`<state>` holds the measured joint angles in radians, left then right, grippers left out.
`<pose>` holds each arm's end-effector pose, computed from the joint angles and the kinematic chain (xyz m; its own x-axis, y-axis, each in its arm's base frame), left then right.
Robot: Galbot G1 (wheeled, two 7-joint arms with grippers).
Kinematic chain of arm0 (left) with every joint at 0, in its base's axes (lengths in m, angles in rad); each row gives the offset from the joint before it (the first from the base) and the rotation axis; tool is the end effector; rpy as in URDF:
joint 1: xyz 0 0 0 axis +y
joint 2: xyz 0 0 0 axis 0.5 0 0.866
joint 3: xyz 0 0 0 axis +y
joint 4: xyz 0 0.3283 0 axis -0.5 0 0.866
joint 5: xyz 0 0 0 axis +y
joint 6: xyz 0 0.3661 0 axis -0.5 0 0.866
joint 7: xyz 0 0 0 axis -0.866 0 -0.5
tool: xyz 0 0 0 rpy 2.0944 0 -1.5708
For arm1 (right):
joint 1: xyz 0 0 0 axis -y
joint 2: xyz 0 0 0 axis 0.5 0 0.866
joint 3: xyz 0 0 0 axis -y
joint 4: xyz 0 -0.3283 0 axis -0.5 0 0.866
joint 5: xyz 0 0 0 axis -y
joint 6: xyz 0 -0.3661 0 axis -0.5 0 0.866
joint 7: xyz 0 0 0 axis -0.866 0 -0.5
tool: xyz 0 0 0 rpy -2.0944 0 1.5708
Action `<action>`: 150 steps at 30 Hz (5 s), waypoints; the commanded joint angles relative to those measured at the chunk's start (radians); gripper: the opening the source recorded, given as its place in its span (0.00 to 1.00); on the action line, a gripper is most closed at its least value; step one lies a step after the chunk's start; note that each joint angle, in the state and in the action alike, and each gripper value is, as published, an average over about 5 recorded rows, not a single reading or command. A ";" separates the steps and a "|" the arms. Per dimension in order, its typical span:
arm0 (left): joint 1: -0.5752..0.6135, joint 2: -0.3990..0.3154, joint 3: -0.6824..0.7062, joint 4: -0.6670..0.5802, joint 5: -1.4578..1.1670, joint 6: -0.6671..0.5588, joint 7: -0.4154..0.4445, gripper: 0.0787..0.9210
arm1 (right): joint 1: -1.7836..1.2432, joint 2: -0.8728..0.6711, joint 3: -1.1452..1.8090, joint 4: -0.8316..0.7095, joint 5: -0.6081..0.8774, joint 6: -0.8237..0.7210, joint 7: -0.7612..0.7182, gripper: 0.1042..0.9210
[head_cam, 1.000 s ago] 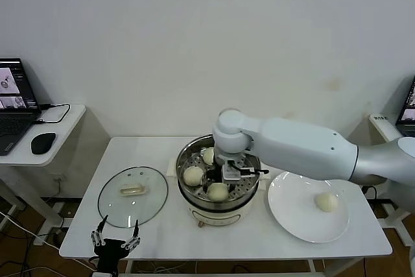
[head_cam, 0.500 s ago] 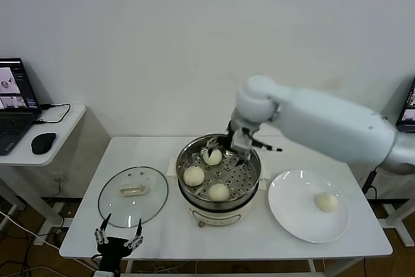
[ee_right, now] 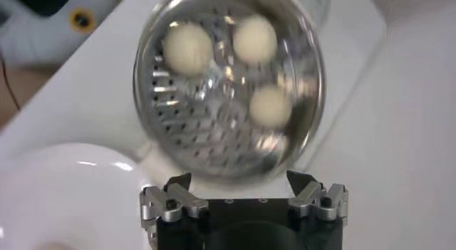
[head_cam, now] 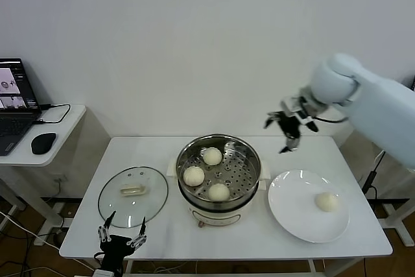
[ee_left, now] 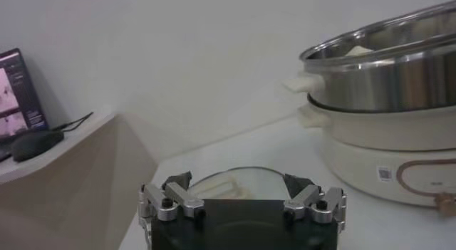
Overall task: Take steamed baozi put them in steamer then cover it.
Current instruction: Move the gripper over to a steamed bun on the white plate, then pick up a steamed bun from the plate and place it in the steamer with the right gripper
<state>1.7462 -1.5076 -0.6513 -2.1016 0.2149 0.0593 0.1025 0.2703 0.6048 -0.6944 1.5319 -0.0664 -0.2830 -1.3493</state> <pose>0.1495 0.0492 -0.3088 -0.9692 0.0000 0.2463 0.0793 0.9467 0.3121 0.4936 -0.0866 0.0028 -0.2843 -0.1900 0.9397 -0.9243 -0.2061 -0.3213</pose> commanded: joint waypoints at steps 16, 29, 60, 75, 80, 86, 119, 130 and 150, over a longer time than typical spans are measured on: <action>0.011 0.001 0.004 0.029 -0.012 0.012 0.019 0.88 | -0.659 -0.081 0.397 -0.098 -0.270 -0.081 0.063 0.88; 0.006 0.000 -0.003 0.042 -0.011 0.014 0.021 0.88 | -0.675 -0.003 0.428 -0.215 -0.371 -0.034 0.103 0.88; -0.015 -0.009 -0.004 0.065 0.001 0.021 0.033 0.88 | -0.607 0.084 0.362 -0.364 -0.438 0.031 0.069 0.88; -0.017 -0.010 -0.001 0.074 0.002 0.021 0.032 0.88 | -0.616 0.088 0.366 -0.378 -0.434 0.026 0.085 0.86; -0.018 -0.012 0.000 0.073 0.003 0.021 0.031 0.88 | -0.613 0.084 0.368 -0.374 -0.427 0.023 0.086 0.74; -0.019 -0.013 0.003 0.070 0.003 0.021 0.031 0.88 | -0.594 0.073 0.366 -0.359 -0.407 0.017 0.082 0.63; -0.054 0.000 -0.029 0.041 0.020 0.026 0.021 0.88 | 0.312 0.311 -0.400 -0.240 0.355 -0.256 0.036 0.61; -0.052 0.003 -0.039 0.036 -0.003 0.017 0.012 0.88 | 0.278 0.473 -0.429 -0.292 0.362 -0.282 0.047 0.61; -0.064 0.010 -0.041 0.050 -0.024 0.017 0.017 0.88 | 0.154 0.511 -0.447 -0.336 0.256 -0.287 0.072 0.61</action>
<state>1.6827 -1.4973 -0.6947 -2.0577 0.1940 0.0755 0.1196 0.4632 1.0820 -1.1260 1.2086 0.2281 -0.5658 -1.2827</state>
